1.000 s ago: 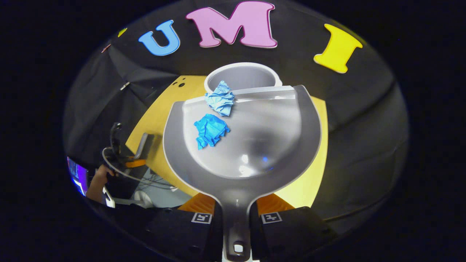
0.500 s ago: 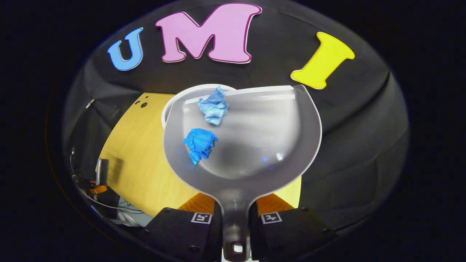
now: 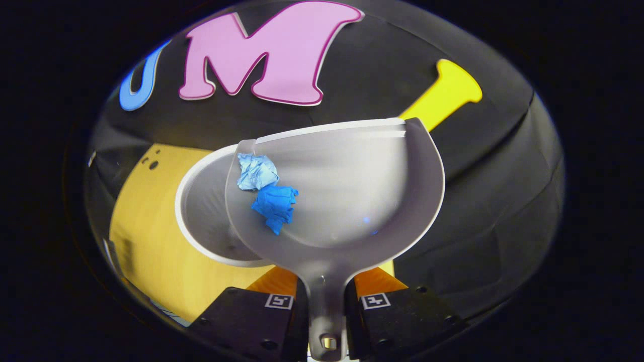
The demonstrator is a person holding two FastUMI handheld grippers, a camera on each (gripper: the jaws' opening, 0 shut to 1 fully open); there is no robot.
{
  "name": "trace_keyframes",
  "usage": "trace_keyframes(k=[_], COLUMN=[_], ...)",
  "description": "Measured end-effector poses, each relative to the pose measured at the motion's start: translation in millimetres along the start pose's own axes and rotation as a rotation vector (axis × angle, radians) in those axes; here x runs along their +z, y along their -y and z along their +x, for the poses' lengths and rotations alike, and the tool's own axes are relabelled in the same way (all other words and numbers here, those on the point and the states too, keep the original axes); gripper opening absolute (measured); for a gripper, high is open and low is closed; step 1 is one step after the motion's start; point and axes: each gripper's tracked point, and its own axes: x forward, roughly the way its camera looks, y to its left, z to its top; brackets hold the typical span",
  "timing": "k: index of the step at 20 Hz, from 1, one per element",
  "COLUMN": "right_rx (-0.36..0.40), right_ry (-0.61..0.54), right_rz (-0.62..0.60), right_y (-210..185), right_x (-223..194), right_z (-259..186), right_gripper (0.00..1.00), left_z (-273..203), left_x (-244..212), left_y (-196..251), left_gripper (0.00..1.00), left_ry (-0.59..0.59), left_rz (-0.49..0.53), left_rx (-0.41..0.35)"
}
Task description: Pick up the small broom and dustpan from the desktop, sweep the trash into the dustpan with the broom, and then empty the trash into the garbage bin.
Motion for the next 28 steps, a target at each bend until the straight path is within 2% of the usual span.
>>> trace_keyframes(k=[2,3,4,6,15,21,24,28], right_rx=[-0.094,-0.118,-0.133,-0.162,-0.407,-0.513,-0.525,-0.494], right_ry=[0.031,0.042,0.049,0.058,0.132,0.166,0.171,0.161], right_rz=[-0.154,-0.203,-0.238,-0.294,-0.808,-1.077,-1.134,-1.047], right_y=[1,-2,-7,-18,-25,-23,-23,-15], right_x=[6,9,11,14,31,32,31,31], right_z=[6,7,10,16,19,16,16,16], right_gripper=[0.34,0.34,0.34,0.34,0.34,0.34,0.34,0.34], left_z=[5,7,9,11,18,18,20,23], left_x=[7,11,14,18,20,16,13,11], left_y=[-2,-2,-3,-6,-22,-14,-11,-12], left_gripper=[0.26,0.29,0.26,0.26,0.26,0.26,0.26,0.26], left_ry=[0.002,0.003,-0.001,-0.012,-0.039,-0.041,-0.044,-0.031], left_rz=[-0.013,-0.015,-0.009,0.017,0.032,0.025,0.024,0.028], left_rx=[-0.004,-0.007,-0.011,-0.005,0.009,-0.018,-0.012,0.009])
